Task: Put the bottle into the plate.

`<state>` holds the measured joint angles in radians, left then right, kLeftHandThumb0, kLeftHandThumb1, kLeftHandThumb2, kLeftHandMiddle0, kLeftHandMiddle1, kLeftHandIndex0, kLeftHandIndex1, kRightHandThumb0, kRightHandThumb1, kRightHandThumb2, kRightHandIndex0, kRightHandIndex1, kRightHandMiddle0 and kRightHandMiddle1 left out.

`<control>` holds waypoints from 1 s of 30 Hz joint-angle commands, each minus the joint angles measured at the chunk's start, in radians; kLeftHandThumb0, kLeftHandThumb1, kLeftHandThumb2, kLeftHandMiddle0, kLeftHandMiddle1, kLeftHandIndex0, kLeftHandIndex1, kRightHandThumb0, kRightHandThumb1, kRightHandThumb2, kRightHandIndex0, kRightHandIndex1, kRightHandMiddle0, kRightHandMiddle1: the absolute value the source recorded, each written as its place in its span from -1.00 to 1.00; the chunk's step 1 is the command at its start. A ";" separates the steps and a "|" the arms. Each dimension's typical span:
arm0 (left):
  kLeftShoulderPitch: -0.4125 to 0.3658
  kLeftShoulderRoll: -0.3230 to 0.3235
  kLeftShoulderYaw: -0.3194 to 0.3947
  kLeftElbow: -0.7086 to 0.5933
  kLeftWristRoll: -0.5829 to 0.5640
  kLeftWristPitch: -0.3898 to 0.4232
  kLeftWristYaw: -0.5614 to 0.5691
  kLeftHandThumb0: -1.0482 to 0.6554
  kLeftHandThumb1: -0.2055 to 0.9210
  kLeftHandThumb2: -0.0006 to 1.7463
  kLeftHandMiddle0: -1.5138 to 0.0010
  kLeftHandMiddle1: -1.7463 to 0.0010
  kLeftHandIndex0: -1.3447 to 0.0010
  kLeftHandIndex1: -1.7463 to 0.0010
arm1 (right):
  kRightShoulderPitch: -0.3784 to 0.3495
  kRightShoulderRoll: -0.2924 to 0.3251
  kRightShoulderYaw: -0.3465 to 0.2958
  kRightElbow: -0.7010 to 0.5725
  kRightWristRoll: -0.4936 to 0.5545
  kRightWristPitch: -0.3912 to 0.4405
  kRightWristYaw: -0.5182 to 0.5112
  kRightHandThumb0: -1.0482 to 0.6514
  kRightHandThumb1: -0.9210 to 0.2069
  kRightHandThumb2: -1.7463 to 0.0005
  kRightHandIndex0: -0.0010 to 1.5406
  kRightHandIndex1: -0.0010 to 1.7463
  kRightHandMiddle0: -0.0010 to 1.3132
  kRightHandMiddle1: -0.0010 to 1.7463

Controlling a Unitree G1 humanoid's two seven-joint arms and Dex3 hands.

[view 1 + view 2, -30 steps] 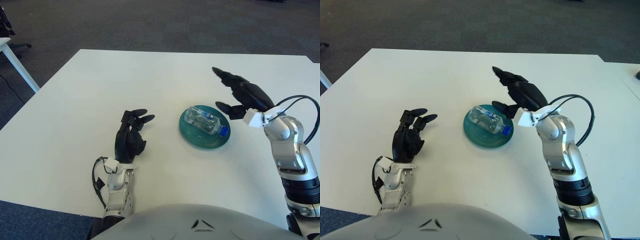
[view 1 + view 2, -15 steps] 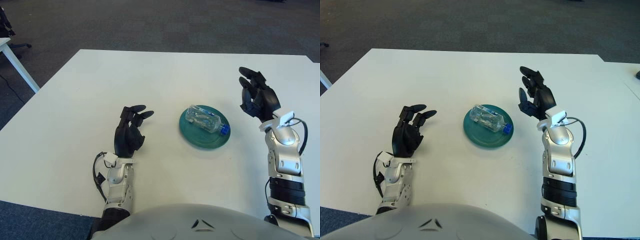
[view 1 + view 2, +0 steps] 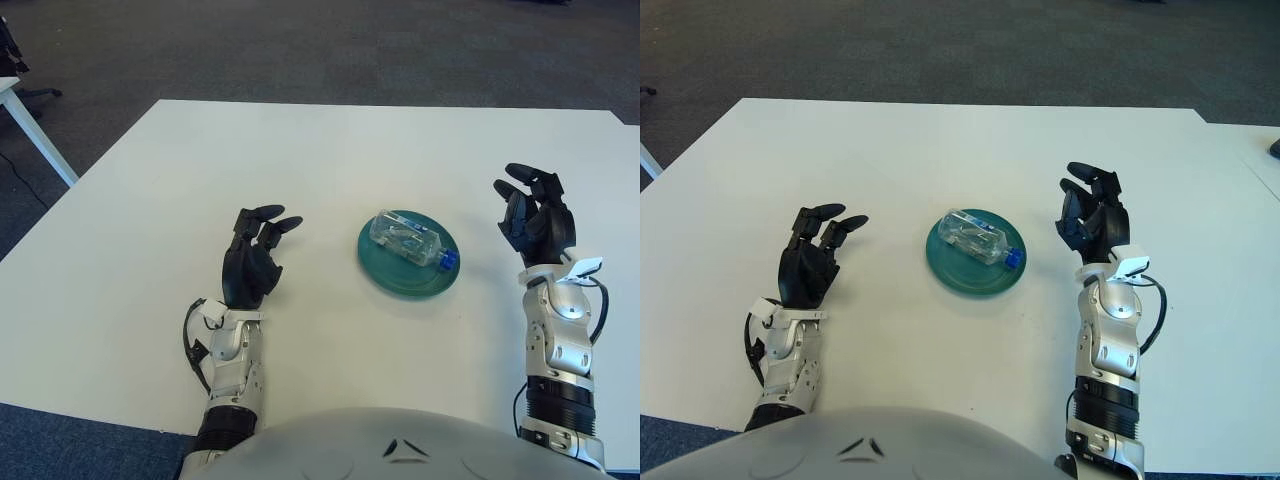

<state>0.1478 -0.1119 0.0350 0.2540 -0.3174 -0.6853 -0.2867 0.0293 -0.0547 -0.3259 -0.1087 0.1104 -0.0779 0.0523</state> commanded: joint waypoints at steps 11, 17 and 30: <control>0.054 0.034 0.097 0.137 -0.081 0.026 -0.095 -0.47 1.00 -0.07 0.34 0.01 0.67 -0.36 | 0.025 0.122 0.039 0.192 0.020 -0.112 -0.080 -0.50 -0.94 0.14 -0.42 0.00 -0.91 0.32; 0.052 0.041 0.124 0.132 -0.096 0.041 -0.124 -0.47 1.00 -0.07 0.34 0.01 0.67 -0.36 | 0.024 0.125 0.056 0.237 0.021 -0.127 -0.074 -0.57 -1.00 0.15 -0.55 -0.16 -0.99 0.27; 0.053 0.054 0.165 0.119 -0.119 0.070 -0.167 -0.47 1.00 -0.07 0.34 0.01 0.67 -0.36 | 0.021 0.125 0.081 0.325 0.004 -0.169 -0.085 -0.60 -1.00 0.12 -0.61 -0.25 -1.00 0.20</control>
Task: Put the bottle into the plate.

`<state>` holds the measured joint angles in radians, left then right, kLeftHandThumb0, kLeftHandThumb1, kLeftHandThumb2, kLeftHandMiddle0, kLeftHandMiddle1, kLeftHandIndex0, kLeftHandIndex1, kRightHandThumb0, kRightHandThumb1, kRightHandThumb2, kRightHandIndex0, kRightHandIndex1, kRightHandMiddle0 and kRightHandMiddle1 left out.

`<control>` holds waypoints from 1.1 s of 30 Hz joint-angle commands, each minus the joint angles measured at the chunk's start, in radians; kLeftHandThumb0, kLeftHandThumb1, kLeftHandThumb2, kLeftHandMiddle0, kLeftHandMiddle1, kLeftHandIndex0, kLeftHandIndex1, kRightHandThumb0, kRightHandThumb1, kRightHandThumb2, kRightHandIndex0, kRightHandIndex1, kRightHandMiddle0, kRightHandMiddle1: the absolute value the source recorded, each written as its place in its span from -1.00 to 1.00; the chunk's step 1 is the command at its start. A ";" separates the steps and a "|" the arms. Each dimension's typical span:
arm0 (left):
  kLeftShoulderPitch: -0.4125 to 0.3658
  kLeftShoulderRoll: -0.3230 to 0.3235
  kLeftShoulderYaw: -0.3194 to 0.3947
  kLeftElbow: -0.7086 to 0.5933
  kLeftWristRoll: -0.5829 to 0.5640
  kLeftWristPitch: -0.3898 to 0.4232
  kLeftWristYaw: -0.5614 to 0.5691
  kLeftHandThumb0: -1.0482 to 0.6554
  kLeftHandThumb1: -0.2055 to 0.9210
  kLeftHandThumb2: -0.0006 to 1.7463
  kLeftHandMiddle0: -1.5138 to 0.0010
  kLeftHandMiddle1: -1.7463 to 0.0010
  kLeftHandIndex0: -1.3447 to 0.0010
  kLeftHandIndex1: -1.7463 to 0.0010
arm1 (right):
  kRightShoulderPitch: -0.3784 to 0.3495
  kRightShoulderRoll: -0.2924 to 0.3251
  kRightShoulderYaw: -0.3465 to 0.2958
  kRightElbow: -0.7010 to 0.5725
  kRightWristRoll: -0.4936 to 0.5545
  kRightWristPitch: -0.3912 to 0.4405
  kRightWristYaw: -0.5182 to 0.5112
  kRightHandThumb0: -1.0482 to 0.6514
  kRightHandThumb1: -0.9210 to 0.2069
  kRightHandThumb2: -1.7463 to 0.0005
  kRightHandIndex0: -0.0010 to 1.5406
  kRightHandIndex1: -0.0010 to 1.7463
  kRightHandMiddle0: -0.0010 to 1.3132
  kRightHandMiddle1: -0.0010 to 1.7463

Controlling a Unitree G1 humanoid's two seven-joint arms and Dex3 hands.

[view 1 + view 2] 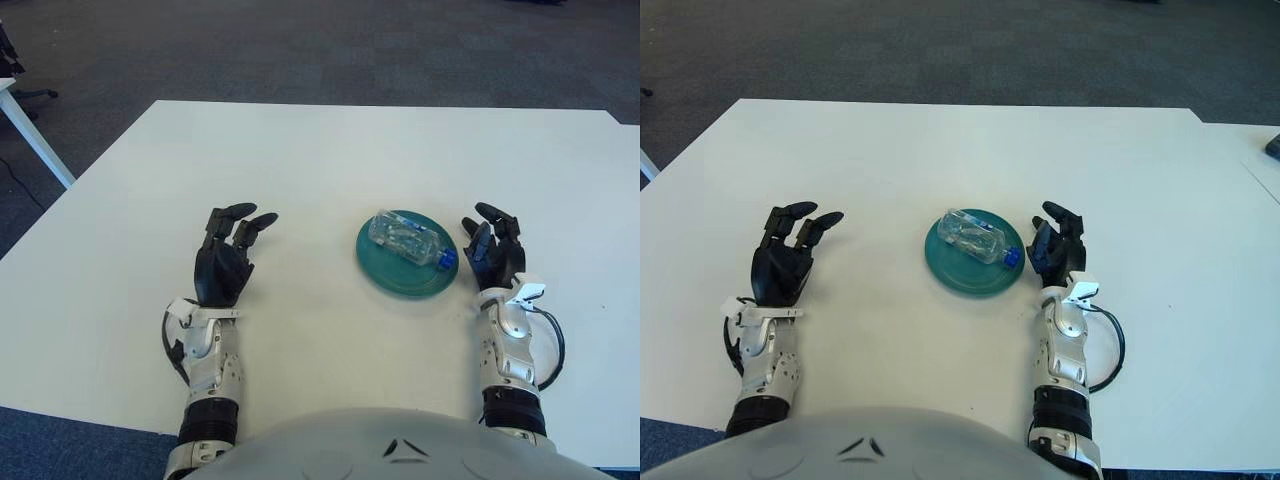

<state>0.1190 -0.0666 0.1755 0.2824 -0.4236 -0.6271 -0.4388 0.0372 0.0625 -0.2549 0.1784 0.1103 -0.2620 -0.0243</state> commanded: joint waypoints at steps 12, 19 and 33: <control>0.083 0.011 0.053 0.086 -0.021 0.028 -0.044 -0.47 1.00 -0.07 0.34 0.01 0.67 -0.36 | 0.069 0.036 0.055 0.006 -0.033 0.009 -0.064 -0.55 -1.00 0.16 -0.50 -0.19 -1.00 0.20; 0.078 0.015 0.069 0.093 -0.029 0.034 -0.060 -0.47 1.00 -0.07 0.34 0.01 0.67 -0.36 | 0.104 0.043 0.084 -0.024 -0.043 0.022 -0.083 -0.54 -1.00 0.20 -0.50 -0.17 -1.00 0.21; 0.097 -0.018 -0.017 -0.014 0.093 0.176 0.031 -0.47 1.00 -0.07 0.34 0.01 0.67 -0.36 | 0.157 0.040 0.140 -0.117 -0.123 0.073 -0.133 -0.50 -0.98 0.20 -0.46 -0.03 -1.00 0.34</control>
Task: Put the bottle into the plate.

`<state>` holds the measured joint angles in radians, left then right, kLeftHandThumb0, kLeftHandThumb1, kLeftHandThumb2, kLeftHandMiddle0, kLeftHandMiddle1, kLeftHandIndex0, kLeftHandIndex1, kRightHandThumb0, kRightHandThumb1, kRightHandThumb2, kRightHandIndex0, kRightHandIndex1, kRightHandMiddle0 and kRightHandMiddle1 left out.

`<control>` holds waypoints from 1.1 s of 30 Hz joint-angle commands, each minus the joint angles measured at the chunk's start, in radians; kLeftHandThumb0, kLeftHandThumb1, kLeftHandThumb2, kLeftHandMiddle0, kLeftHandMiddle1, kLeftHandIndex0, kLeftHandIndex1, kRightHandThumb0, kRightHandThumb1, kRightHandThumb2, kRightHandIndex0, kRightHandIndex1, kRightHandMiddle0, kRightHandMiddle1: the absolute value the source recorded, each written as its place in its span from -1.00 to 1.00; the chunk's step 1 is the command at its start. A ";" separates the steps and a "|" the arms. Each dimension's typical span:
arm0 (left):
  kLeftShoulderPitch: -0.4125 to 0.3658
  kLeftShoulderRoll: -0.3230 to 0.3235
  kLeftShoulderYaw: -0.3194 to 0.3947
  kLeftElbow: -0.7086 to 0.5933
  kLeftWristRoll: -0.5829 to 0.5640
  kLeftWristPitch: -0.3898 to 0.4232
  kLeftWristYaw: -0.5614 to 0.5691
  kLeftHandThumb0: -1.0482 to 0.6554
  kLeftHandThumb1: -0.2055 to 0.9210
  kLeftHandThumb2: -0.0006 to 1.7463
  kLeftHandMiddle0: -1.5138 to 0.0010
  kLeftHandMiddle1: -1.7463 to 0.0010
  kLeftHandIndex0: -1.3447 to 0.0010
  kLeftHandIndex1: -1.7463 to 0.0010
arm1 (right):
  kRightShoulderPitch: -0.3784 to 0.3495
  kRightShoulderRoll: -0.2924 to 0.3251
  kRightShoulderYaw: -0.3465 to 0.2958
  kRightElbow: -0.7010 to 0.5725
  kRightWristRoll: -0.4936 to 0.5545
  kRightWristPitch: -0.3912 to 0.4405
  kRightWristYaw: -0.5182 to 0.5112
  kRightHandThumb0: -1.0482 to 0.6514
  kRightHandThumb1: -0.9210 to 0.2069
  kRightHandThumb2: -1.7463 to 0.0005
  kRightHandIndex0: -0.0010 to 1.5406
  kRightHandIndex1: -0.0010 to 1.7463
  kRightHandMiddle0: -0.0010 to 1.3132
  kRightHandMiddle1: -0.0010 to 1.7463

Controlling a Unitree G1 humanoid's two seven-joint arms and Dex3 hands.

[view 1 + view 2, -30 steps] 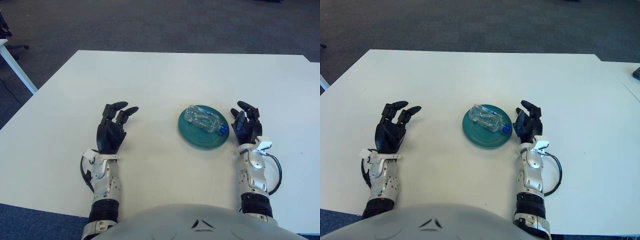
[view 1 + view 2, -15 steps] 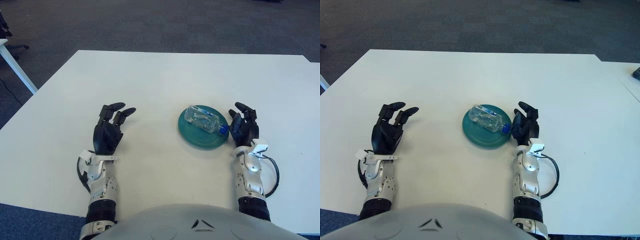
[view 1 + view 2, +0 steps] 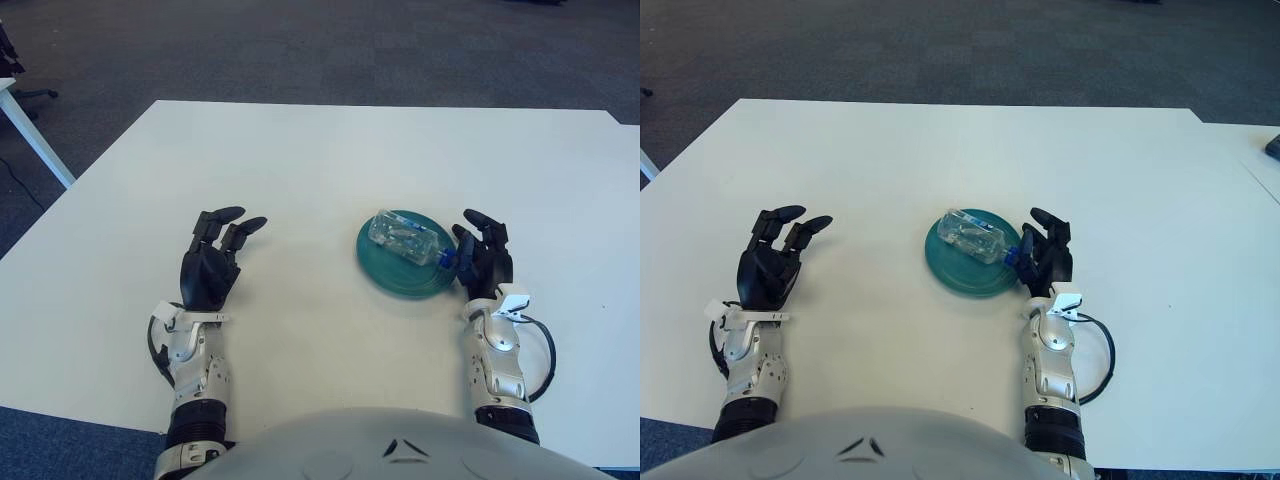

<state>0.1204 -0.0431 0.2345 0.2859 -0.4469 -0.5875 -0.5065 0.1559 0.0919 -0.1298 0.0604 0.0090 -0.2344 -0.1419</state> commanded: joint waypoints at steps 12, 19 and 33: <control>0.166 -0.029 -0.299 -0.294 0.418 0.459 0.301 -0.36 0.66 0.12 0.43 0.07 0.67 -0.29 | 0.084 0.012 0.060 -0.081 -0.083 0.090 -0.037 -0.41 -0.78 0.07 -0.45 0.11 -0.99 0.46; 0.164 -0.019 -0.307 -0.335 0.421 0.495 0.321 -0.43 0.73 0.03 0.40 0.03 0.63 -0.30 | 0.102 0.002 0.066 -0.114 -0.085 0.111 -0.036 -0.44 -0.81 0.10 -0.42 0.14 -1.00 0.52; 0.147 -0.022 -0.366 -0.346 0.433 0.504 0.334 -0.45 0.79 -0.01 0.43 0.02 0.63 -0.29 | 0.126 -0.005 0.041 -0.138 -0.071 0.091 -0.048 -0.46 -0.93 0.18 -0.39 0.14 -1.00 0.44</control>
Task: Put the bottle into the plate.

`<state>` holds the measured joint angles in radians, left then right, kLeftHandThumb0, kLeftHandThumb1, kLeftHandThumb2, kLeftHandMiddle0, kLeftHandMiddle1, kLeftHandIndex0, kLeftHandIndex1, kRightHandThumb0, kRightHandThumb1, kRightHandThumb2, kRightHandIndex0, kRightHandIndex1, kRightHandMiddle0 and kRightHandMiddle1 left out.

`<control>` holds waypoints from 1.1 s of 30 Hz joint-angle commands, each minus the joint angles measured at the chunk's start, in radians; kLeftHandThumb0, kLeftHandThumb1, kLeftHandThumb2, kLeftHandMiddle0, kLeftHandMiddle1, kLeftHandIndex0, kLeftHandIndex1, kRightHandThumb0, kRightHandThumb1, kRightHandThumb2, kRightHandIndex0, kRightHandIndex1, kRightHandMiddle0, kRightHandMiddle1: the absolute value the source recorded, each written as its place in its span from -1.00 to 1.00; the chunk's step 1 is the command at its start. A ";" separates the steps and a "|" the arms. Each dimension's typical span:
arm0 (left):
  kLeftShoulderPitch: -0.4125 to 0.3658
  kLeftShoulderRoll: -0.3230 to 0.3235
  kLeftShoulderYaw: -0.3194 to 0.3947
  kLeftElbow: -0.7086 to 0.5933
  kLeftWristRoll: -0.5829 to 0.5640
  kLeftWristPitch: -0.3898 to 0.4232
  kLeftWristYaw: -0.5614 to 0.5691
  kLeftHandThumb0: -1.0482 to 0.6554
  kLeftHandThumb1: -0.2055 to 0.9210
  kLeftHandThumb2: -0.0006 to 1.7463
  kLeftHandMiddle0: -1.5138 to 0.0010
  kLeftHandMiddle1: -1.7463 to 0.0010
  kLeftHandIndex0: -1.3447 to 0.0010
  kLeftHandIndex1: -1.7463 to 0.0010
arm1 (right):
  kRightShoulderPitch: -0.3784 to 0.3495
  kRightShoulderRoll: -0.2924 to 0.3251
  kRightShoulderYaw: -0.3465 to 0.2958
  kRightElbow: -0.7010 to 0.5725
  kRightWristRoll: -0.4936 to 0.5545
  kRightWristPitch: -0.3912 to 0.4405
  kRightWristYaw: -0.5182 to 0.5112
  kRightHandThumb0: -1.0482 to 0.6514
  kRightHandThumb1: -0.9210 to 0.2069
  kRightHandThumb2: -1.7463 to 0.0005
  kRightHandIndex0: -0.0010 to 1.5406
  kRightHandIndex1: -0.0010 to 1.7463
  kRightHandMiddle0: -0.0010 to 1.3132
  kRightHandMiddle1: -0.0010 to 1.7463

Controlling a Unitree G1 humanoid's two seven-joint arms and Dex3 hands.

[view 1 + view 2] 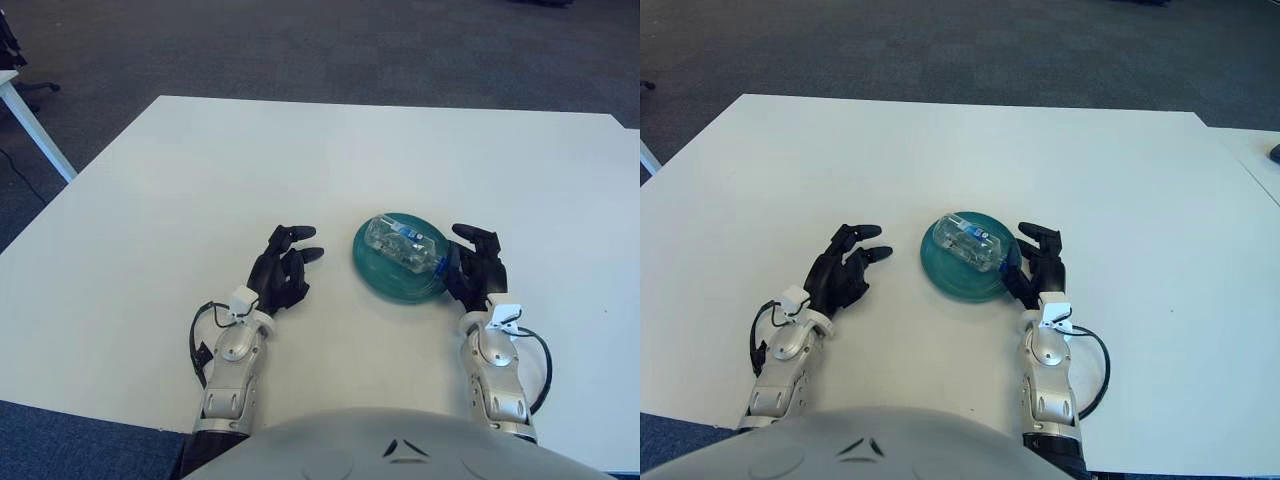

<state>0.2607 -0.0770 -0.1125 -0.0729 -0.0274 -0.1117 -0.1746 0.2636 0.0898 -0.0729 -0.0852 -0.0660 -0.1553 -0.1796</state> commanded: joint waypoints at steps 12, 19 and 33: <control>-0.016 0.027 -0.048 0.039 -0.008 0.005 -0.015 -0.38 0.77 0.06 0.49 0.10 0.75 -0.24 | 0.024 0.006 -0.039 -0.020 0.014 0.012 -0.022 -0.43 -0.84 0.12 -0.40 0.16 -1.00 0.41; -0.025 0.033 -0.060 0.032 0.005 0.027 -0.004 -0.37 0.83 0.04 0.51 0.16 0.81 -0.23 | 0.027 0.006 -0.044 -0.041 0.012 0.020 -0.023 -0.42 -0.79 0.08 -0.40 0.19 -1.00 0.43; -0.029 0.016 -0.065 0.054 0.012 0.033 0.026 -0.38 0.92 -0.06 0.52 0.18 0.86 -0.25 | 0.030 0.003 -0.057 -0.066 0.019 0.026 -0.021 -0.42 -0.76 0.06 -0.40 0.20 -1.00 0.43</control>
<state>0.2226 -0.0670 -0.1754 -0.0479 -0.0272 -0.1002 -0.1649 0.2935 0.0918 -0.1243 -0.1304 -0.0578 -0.1378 -0.1972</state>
